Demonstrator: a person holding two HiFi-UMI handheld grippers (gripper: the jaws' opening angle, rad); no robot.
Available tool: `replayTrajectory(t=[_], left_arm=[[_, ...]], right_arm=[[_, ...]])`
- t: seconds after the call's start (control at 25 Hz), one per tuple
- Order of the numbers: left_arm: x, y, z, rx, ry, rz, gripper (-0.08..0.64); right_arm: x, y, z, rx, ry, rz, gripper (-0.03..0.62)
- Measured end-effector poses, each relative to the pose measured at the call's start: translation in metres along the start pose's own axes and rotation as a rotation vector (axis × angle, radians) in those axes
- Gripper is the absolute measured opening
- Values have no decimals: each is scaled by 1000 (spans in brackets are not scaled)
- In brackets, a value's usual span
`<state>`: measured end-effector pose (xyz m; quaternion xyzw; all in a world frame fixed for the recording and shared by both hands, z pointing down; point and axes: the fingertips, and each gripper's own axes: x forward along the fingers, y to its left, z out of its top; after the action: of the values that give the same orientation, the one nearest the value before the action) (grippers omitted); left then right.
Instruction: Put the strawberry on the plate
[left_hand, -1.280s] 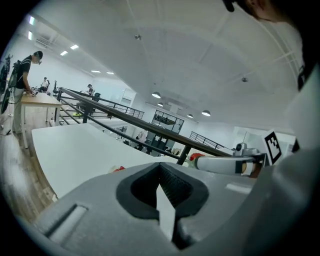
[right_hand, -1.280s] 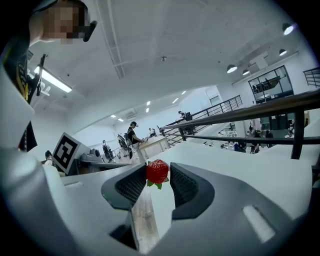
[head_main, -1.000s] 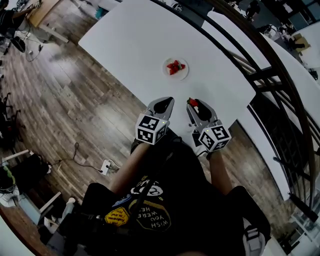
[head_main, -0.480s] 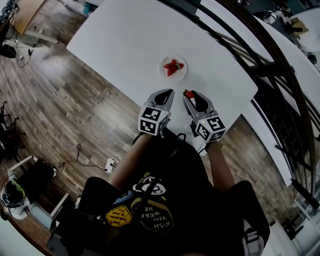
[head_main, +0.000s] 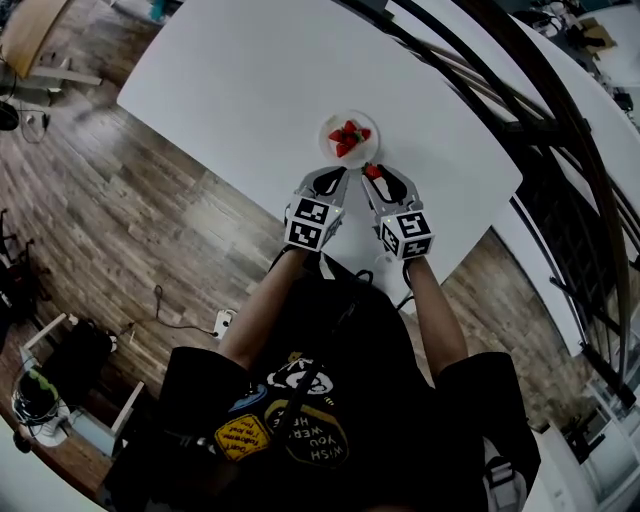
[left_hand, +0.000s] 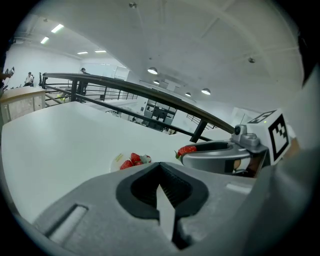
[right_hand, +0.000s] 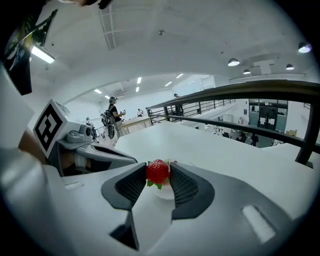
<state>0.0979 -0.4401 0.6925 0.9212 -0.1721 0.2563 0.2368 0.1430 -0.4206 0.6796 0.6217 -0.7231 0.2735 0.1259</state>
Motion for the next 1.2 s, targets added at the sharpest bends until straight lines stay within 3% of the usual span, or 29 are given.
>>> replayTrajectory(t=[0.4, 0.72, 0.92, 1.0, 1.12, 1.2], left_arm=[[36, 32, -22, -35, 74, 1, 2], [32, 30, -29, -45, 91, 5, 2], [28, 35, -33, -59, 95, 21, 2], [26, 36, -35, -59, 99, 18, 2], [20, 36, -39, -61, 107, 10, 2], [15, 37, -38, -61, 100, 11, 2]], right_arm=[[61, -28, -30, -80, 101, -40, 152], [85, -46, -63, -244, 253, -94, 152], [96, -47, -64, -315, 296, -111, 153], [100, -46, -66, -315, 298, -108, 156], [105, -41, -69, -243, 290, -74, 236], [103, -39, -66, -226, 273, -65, 239]])
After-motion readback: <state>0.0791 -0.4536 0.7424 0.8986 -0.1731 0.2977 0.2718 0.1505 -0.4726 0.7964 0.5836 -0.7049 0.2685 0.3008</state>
